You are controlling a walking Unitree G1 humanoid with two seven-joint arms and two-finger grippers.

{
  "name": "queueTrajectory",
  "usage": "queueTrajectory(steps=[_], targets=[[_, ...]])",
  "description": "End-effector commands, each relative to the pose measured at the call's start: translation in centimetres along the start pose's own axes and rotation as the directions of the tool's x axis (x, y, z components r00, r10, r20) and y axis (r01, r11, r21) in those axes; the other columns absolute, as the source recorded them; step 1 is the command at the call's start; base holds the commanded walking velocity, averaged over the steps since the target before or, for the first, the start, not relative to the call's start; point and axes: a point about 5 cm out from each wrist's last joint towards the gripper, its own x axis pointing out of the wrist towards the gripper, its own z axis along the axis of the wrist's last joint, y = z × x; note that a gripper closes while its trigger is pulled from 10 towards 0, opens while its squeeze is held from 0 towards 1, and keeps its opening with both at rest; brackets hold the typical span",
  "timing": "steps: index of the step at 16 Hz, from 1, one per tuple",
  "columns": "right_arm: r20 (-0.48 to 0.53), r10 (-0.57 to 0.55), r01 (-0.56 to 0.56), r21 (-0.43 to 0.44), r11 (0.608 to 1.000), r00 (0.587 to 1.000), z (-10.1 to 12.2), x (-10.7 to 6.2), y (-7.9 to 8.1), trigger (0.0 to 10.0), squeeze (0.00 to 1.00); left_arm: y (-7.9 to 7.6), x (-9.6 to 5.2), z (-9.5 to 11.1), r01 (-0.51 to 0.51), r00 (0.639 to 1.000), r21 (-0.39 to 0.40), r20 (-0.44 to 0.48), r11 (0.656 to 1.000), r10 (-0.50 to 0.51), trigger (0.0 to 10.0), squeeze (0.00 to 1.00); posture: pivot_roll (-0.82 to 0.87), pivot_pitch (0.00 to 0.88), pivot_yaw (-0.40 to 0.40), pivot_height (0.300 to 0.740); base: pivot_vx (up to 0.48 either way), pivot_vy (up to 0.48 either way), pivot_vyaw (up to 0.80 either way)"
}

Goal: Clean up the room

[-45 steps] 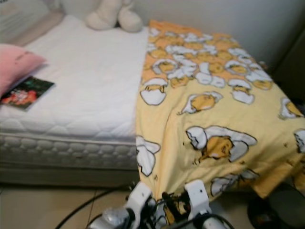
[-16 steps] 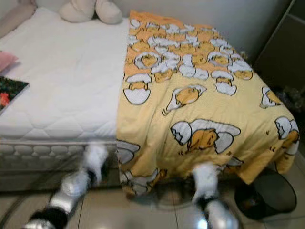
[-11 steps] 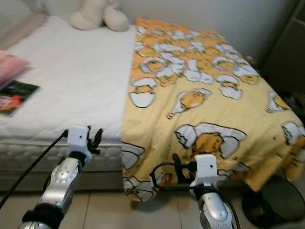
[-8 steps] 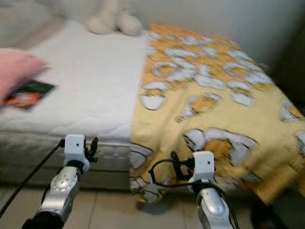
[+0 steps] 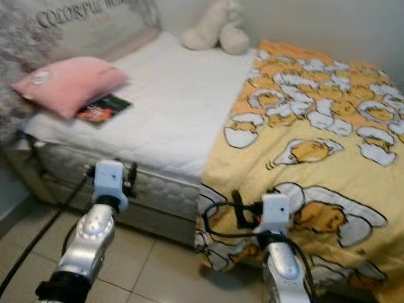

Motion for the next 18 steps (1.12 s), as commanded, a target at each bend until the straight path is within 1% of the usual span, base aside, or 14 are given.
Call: queueTrajectory(steps=[1,2,3,4,5,8,10,11,12,14,15,16,17,18], targets=[[0.002,-0.004,0.004,0.002,1.0,1.0,0.0,0.1,-0.3,10.0,0.0,-1.5,0.0,0.6,0.044,0.999,-0.018,0.011,0.999,-0.044,10.0,0.67,0.04,0.0,-0.013,0.74,0.0,0.0,0.51],[-0.007,-0.001,0.001,0.006,1.0,1.0,-0.1,0.2,-0.3,10.0,0.0,-1.7,-0.2,0.6,0.059,0.998,-0.028,0.019,0.998,-0.059,10.0,0.67,0.04,0.0,-0.013,0.74,0.0,0.0,0.51],[-0.018,0.002,-0.002,0.012,1.0,1.0,-0.3,0.1,-0.3,10.0,0.0,-1.8,-0.5,0.5,0.061,0.998,-0.016,0.021,0.998,-0.061,10.0,0.62,0.05,0.0,-0.017,0.74,0.0,0.0,0.51],[-0.036,0.0,0.001,0.011,1.0,0.999,-0.9,-0.1,-0.3,10.0,0.0,-1.8,-1.0,0.2,0.084,0.996,-0.047,0.018,0.995,-0.084,10.0,0.0,0.05,0.0,-0.013,0.74,0.0,0.0,0.51],[-0.045,-0.066,0.066,0.003,0.998,0.997,-1.4,-0.5,-1.3,10.0,0.0,-1.6,-1.5,-0.5,0.09,0.996,-0.023,-0.026,0.996,-0.09,10.0,0.0,0.06,0.0,-0.009,0.74,0.292,0.0,0.51],[-0.06,-0.058,0.055,-0.047,0.997,0.997,-1.8,-1.0,-1.6,10.0,0.0,-1.2,-1.8,-1.3,0.069,0.995,0.017,-0.072,0.997,-0.068,10.0,0.0,0.06,0.0,-0.003,0.74,0.33,-0.107,0.51],[-0.068,-0.06,0.056,-0.054,0.997,0.996,-2.1,-1.2,-1.7,10.0,0.0,-0.9,-2.0,-1.8,0.038,0.994,0.008,-0.104,0.999,-0.037,10.0,0.0,0.06,0.0,-0.003,0.74,0.369,-0.302,0.49],[-0.078,-0.066,0.063,-0.041,0.997,0.995,-2.4,-1.3,-1.8,10.0,0.0,-1.1,-2.4,-2.0,0.042,0.992,0.026,-0.118,0.999,-0.039,10.0,0.0,0.07,0.0,-0.005,0.74,0.368,-0.307,0.49],[-0.078,-0.062,0.059,-0.04,0.997,0.995,-2.4,-1.3,-1.8,10.0,0.0,-1.0,-2.9,-2.9,0.038,0.986,0.085,-0.166,0.996,-0.023,10.0,0.0,0.07,0.0,-0.004,0.74,0.0,0.0,0.49],[-0.039,-0.096,0.097,0.019,0.995,0.995,-1.4,-1.4,-2.4,10.0,0.0,-0.4,-5.2,-5.3,0.07,0.957,0.106,-0.287,0.992,-0.037,10.0,0.0,0.05,0.0,-0.009,0.74,0.0,0.0,0.49],[-0.058,-0.037,0.037,0.002,0.999,0.998,-1.6,-2.3,-2.0,10.0,0.0,-0.4,-7.2,-6.8,0.156,0.933,0.107,-0.342,0.982,-0.111,10.0,0.0,0.05,0.0,-0.017,0.74,0.0,0.0,0.49],[-0.071,-0.011,0.01,-0.007,1.0,0.997,-1.8,-2.9,-1.8,10.0,0.0,-0.3,-8.1,-7.4,0.188,0.919,0.096,-0.368,0.978,-0.14,10.0,0.0,0.05,0.0,-0.017,0.74,0.0,0.0,0.49],[-0.137,0.019,-0.017,0.015,1.0,0.99,-3.0,-4.4,-1.7,10.0,0.0,-0.2,-10.1,-7.7,0.235,0.901,0.065,-0.39,0.97,-0.192,10.0,0.0,0.04,0.0,-0.023,0.74,0.0,0.0,0.49],[-0.159,0.038,-0.035,0.026,0.999,0.987,-3.4,-4.8,-1.7,10.0,0.0,-0.4,-10.2,-7.2,0.225,0.912,0.051,-0.364,0.973,-0.192,10.0,0.0,0.05,0.0,-0.028,0.74,0.0,0.0,0.49]])
